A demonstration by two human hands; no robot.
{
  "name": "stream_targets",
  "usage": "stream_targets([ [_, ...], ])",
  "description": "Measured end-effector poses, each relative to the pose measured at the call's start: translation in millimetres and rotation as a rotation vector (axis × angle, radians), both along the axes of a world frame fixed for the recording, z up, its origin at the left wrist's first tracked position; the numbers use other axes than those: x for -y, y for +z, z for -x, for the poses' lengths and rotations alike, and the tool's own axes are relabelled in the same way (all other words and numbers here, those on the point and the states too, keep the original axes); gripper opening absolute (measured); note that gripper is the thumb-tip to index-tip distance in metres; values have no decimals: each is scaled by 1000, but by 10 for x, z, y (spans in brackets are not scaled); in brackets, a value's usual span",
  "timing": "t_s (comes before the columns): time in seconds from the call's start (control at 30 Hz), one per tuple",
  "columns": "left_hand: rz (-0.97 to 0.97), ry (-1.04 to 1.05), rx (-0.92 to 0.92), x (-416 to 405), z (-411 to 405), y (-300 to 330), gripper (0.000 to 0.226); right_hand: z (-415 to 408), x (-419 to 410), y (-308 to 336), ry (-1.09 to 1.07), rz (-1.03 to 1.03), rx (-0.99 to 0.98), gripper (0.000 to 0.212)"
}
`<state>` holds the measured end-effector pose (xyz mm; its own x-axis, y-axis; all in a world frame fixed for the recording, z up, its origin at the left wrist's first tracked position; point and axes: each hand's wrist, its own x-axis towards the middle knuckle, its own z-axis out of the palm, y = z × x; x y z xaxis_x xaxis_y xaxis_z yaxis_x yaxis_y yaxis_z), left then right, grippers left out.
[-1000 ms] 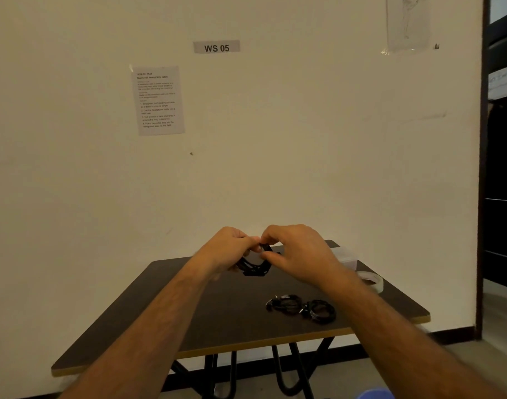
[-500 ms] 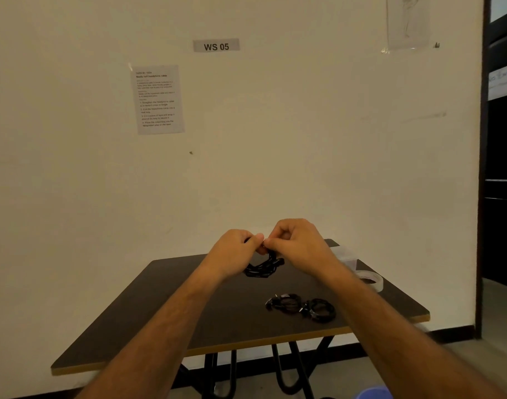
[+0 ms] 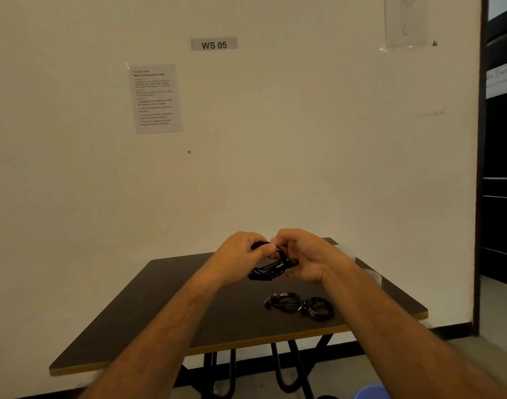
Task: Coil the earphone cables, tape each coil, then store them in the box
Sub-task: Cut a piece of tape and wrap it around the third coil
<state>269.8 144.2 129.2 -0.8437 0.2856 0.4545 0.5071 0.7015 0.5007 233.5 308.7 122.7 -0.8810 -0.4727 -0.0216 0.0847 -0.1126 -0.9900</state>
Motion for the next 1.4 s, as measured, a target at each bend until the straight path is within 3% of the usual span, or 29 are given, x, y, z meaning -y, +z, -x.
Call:
stream_targets([
  [0.5, -12, -6, -38, 79, 82, -78, 22, 107, -36, -140, 33, 66, -107, 13],
  [0.67, -10, 79, -3, 91, 104, -92, 25, 105, -94, -81, -281, -152, -554, 9],
  [0.73, -5, 95, 4, 86, 115, -94, 27, 87, -106, -65, -309, -331, -802, 15],
  [0.83, -7, 93, 9, 73, 130, -105, 30, 36, -47, -77, -269, -537, -941, 19],
  [1.17, -16, 113, -60, 60, 185, -261, 30, 62, 33, -152, -365, -555, -955, 7],
  [1.4, -62, 109, -12, 29, 311, -464, 29, 170, 4, -390, -341, -514, -884, 19],
])
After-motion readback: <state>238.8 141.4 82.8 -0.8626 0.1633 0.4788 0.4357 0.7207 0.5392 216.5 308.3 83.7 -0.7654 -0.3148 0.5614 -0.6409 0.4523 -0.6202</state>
